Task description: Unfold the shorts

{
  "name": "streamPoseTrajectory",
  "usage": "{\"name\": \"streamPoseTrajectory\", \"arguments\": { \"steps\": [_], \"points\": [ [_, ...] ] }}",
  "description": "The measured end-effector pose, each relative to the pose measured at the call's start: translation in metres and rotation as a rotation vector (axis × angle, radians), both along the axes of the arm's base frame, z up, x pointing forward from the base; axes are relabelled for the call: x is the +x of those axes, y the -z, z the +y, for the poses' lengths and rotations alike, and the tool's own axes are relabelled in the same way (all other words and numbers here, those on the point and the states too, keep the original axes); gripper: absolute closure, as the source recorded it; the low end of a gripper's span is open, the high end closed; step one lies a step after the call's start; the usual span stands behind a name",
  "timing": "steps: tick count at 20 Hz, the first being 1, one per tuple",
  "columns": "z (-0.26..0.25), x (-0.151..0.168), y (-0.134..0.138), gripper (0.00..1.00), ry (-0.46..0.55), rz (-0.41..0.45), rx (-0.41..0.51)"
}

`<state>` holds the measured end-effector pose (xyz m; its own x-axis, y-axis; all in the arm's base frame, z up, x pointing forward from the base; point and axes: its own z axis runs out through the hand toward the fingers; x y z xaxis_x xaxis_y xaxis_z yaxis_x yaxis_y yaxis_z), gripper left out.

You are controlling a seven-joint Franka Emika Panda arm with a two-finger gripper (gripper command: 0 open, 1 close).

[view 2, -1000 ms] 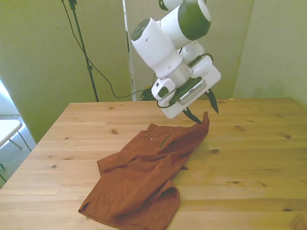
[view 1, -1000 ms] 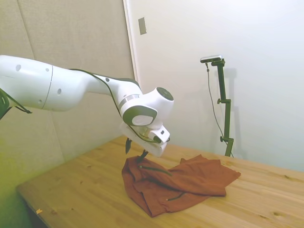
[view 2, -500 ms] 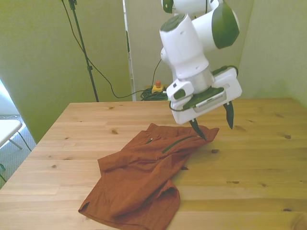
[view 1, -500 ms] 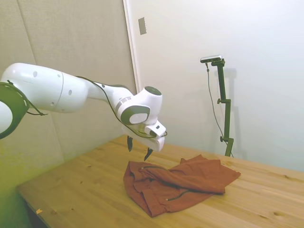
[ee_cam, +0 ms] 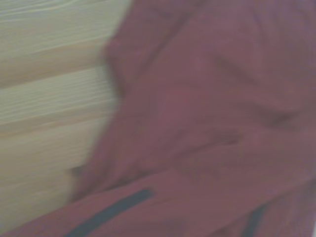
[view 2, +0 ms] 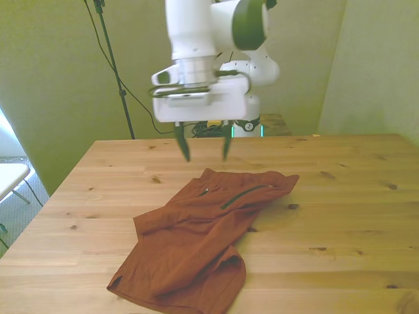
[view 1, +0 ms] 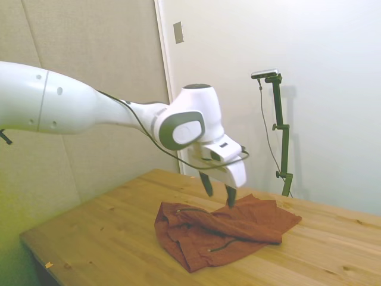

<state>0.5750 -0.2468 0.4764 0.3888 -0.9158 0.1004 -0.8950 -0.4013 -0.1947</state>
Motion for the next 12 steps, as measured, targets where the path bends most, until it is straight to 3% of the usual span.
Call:
{"name": "streamPoseTrajectory", "arguments": {
  "steps": [4,8,12],
  "points": [
    [-0.058,0.012,0.034,0.0,0.206,0.008,-0.023],
    [-0.071,0.039,0.053,0.0,0.401,-0.018,-0.004],
    [-0.07,0.057,0.079,0.0,0.458,-0.031,0.026]
  ]
}}
